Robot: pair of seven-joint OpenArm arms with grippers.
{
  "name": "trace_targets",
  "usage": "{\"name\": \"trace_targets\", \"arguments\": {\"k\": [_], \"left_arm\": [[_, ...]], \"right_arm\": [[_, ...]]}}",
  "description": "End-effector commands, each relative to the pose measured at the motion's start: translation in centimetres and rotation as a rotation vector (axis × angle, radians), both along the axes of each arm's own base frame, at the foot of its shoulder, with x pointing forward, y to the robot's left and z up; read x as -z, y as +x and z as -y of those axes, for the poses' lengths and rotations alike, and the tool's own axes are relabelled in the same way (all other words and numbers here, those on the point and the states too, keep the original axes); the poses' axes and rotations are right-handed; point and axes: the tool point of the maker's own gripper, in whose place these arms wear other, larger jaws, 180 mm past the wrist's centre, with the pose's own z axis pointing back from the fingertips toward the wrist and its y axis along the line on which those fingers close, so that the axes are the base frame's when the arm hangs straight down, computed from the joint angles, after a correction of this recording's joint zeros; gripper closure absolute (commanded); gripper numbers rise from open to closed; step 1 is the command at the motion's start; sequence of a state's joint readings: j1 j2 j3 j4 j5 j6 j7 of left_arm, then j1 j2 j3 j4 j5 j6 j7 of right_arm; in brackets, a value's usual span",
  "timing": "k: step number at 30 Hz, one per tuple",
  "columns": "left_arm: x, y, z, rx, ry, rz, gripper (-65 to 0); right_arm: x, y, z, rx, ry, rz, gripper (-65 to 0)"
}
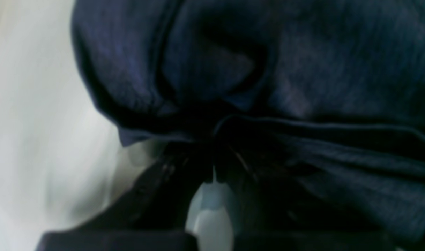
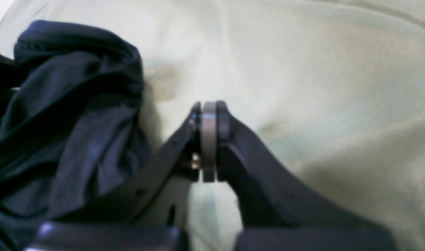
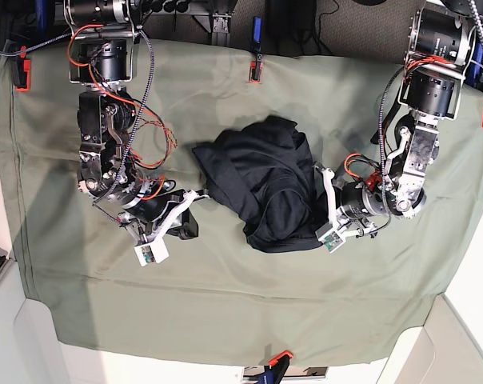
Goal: Fold the T-shirt properly
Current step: 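Grasp the bundled shirt's sides with both grippers and pull them inward, then press and tuck the shirt bundle into a square with the right gripper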
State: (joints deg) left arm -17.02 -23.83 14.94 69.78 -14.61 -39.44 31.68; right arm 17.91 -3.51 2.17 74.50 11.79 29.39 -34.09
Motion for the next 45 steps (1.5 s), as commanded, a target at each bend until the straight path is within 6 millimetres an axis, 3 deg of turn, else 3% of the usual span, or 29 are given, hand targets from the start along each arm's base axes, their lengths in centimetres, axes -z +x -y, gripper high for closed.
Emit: {"name": "trace_targets", "arguments": {"k": [1,8,13,18,23,30,33,37,41,45], "left_arm": [[-2.0,1.2,0.2,0.009,-0.023,0.044,0.0],[-4.5,-1.1,-1.8,0.003,-0.071,-0.042,0.0],[-5.3,-5.2,-4.1,0.058,-0.005,-0.096,0.0],[-4.7,-9.4,-4.0,0.125,0.023,-0.142,0.0],[-3.2,-12.1,-4.0,0.126,0.023,-0.195,0.0],[-3.8,-12.7,-7.9,-0.013,0.01,-0.184,0.0],[-5.1,-12.4,-9.9,-0.093,-0.019,-0.156,0.0],[-7.7,-11.4,-11.7,-0.178,-0.101,-0.101,0.0],[-10.7,-10.4,-11.2,-0.186,-0.184,-0.027,0.0],[-11.8,-10.4,-8.8,-0.143,-0.228,0.014,0.0]], "right_arm": [[-1.7,0.9,-0.4,-0.002,0.027,0.05,0.0],[1.0,-1.7,-0.5,-0.004,0.043,-0.028,0.0],[3.2,-4.6,-1.7,-0.027,0.071,-0.097,0.0],[5.0,-8.1,-4.3,-0.102,0.083,-0.157,0.0],[5.2,-11.2,-7.7,-0.216,0.076,-0.166,0.0],[3.6,-14.9,-11.9,-0.354,0.091,-0.135,0.0],[2.8,-15.5,-12.0,-0.355,0.094,-0.116,0.0],[0.2,-14.3,-10.7,-0.303,0.092,-0.054,0.0],[-3.1,-12.5,-9.7,-0.259,0.132,0.038,0.0],[-6.0,-11.4,-11.2,-0.272,0.223,0.087,0.0]]}}
